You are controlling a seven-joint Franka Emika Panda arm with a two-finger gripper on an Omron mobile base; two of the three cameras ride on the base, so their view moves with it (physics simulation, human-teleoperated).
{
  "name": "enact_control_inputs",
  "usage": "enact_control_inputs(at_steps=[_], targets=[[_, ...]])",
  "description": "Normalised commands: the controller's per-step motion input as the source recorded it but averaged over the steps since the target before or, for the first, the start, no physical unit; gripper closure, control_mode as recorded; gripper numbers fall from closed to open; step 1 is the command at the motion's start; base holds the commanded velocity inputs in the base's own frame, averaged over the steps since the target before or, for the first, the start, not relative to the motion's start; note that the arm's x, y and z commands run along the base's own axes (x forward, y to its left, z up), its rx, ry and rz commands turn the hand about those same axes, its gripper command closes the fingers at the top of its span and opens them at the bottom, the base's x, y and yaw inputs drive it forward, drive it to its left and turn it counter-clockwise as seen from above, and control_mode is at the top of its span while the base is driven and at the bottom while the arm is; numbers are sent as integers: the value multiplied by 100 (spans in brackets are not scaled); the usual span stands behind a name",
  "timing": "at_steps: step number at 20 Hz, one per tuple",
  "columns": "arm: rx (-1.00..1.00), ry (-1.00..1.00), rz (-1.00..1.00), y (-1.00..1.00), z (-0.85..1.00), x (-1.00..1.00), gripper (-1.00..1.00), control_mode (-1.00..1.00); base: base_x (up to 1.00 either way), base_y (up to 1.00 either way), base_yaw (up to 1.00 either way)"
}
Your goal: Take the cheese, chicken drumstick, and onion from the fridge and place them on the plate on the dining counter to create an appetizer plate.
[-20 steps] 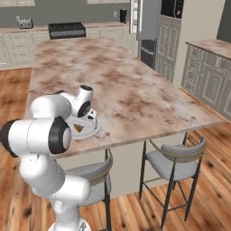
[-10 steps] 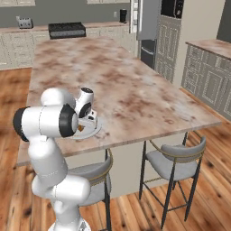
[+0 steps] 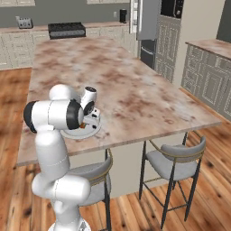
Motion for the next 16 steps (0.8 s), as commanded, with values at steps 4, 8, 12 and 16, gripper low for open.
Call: enact_control_inputs(at_steps=[4,8,12,16], targets=[[0,0,0,10,-9,-13,-100,-100,0,0,0],[-1,-4,0,0,0,-76,-100,-100,0,0,0],[-2,-10,0,0,15,-69,-100,-100,0,0,0],[-1,-15,0,0,73,-76,-100,-100,0,0,0]])
